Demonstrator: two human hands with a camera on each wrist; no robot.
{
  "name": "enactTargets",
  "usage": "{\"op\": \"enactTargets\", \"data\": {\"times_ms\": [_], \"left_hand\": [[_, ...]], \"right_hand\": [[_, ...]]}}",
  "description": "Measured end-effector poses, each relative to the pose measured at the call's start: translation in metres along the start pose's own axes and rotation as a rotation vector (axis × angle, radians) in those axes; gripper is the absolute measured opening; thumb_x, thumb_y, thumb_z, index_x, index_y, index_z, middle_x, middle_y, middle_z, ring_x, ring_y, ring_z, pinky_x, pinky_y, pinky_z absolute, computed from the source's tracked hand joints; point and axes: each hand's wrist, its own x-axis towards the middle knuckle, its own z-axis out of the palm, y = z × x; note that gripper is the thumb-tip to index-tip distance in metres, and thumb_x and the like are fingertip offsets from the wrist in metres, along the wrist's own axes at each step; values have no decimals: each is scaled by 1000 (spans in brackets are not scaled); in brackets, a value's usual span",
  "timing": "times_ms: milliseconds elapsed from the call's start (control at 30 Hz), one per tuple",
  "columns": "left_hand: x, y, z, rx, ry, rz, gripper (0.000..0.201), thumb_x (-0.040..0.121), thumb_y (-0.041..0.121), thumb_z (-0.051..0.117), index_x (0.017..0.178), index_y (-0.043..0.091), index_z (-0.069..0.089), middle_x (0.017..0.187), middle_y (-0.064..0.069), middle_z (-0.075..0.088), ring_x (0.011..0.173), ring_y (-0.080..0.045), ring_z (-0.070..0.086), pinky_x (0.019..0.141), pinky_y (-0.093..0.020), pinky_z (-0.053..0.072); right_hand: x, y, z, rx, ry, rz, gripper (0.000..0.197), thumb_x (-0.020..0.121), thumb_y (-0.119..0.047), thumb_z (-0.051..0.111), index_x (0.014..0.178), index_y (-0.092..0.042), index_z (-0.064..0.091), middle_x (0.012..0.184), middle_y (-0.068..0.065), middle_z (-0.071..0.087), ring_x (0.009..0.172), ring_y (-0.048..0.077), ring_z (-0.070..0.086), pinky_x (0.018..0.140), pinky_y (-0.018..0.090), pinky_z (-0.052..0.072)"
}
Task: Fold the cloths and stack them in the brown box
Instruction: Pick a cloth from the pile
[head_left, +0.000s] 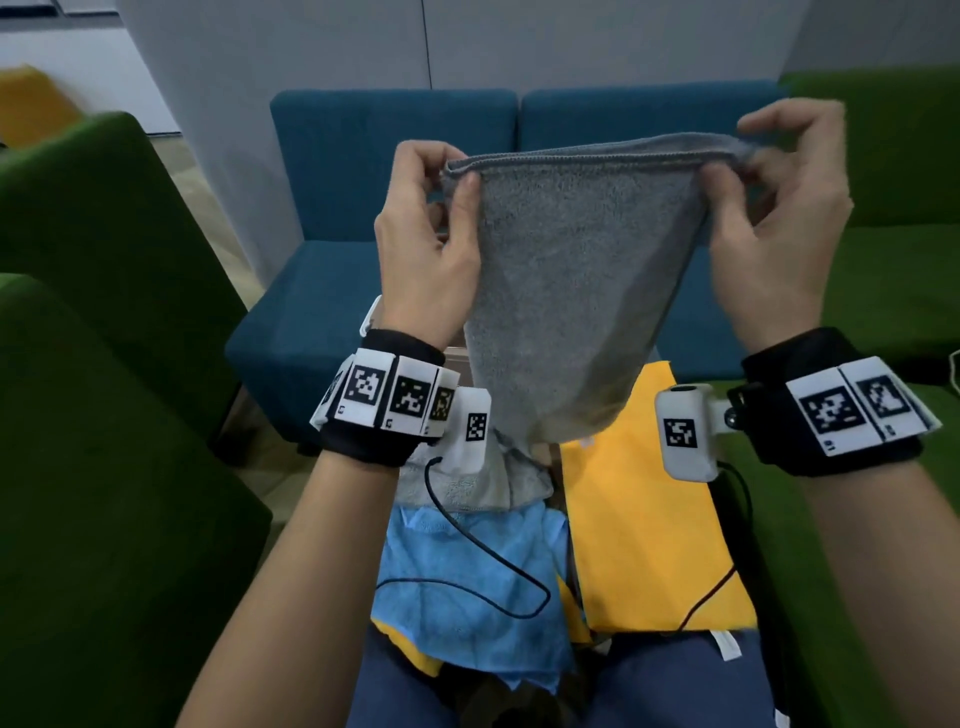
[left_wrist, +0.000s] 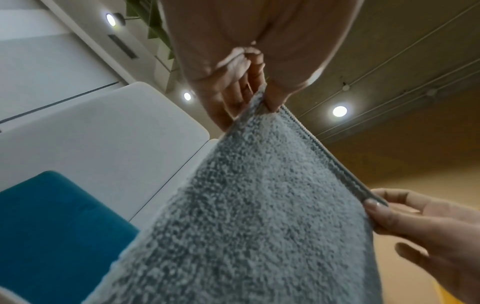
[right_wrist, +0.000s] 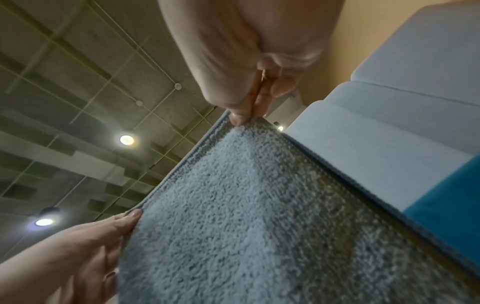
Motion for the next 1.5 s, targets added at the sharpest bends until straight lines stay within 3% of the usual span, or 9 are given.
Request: {"op": "enactTargets", "data": {"times_ms": [233, 400, 567, 667, 800, 967, 1167, 1300, 1500], "left_hand": [[-5, 2, 7, -19, 4, 32, 13, 99, 9, 48, 100, 16, 36, 76, 19, 46, 59, -15, 37, 44, -28, 31], [-8, -7, 10, 43, -58, 0, 22, 90, -7, 40, 86, 14, 47, 77, 14, 47, 67, -1, 44, 61, -20, 37], [-23, -16, 10, 45, -52, -125, 22, 91, 1, 47, 88, 12, 66, 90, 9, 66, 86, -5, 62, 80, -21, 48], [-31, -18, 10, 9, -61, -146, 14, 83, 9, 64, 97, 14, 65, 99, 4, 65, 90, -10, 62, 76, -27, 54], [-38, -24, 14, 71, -154, -147, 50, 75, -1, 58, 123, 12, 57, 116, -1, 49, 94, -13, 58, 76, -40, 56], [-54, -20, 21, 65, -199, -202, 63, 73, 8, 50, 136, 11, 50, 108, 1, 41, 83, 3, 44, 64, -23, 46], [-62, 1, 50, -45, -176, -170, 52, 76, 5, 60, 128, 11, 56, 114, -4, 50, 97, -8, 56, 92, -29, 49], [-65, 0, 63, -56, -153, -177, 31, 78, -5, 55, 100, 13, 67, 102, 2, 67, 89, -1, 61, 86, -25, 50], [-80, -2, 56, -52, -226, -181, 52, 79, 3, 67, 130, 7, 56, 133, -2, 46, 128, 1, 43, 107, -33, 42]], "right_hand": [[-5, 8, -2, 26, -11, -42, 17, 94, -6, 49, 98, -20, 40, 86, -14, 46, 77, 5, 50, 62, 21, 40], [-9, 8, -5, -1, -58, -49, 28, 90, 4, 40, 89, -25, 38, 78, -10, 38, 63, 3, 35, 57, 19, 31], [-21, 20, -7, -99, -113, 32, 25, 87, 4, 41, 84, -6, 63, 83, 8, 63, 69, 8, 52, 61, 25, 37], [-27, 22, -4, -65, -133, 78, 13, 90, -8, 53, 95, -12, 65, 97, 1, 63, 79, 4, 57, 63, 21, 42], [-33, 25, -1, -96, -201, 12, 24, 83, -11, 69, 105, -10, 59, 108, -4, 54, 104, 14, 58, 84, 39, 53], [-42, 29, -11, -247, -164, -56, 24, 90, -3, 54, 111, -11, 63, 114, 2, 61, 107, 12, 58, 84, 36, 50], [-35, 26, -39, -261, -79, -76, 32, 91, -18, 63, 121, -8, 60, 118, -3, 54, 114, 17, 54, 88, 46, 51], [-44, 38, -51, -290, -122, -66, 47, 82, -8, 69, 127, -3, 55, 121, 7, 52, 118, 7, 43, 104, 26, 39], [-61, 47, -55, -289, -37, -50, 42, 90, 7, 47, 128, -5, 60, 121, 12, 61, 113, 6, 52, 101, 23, 42]]}}
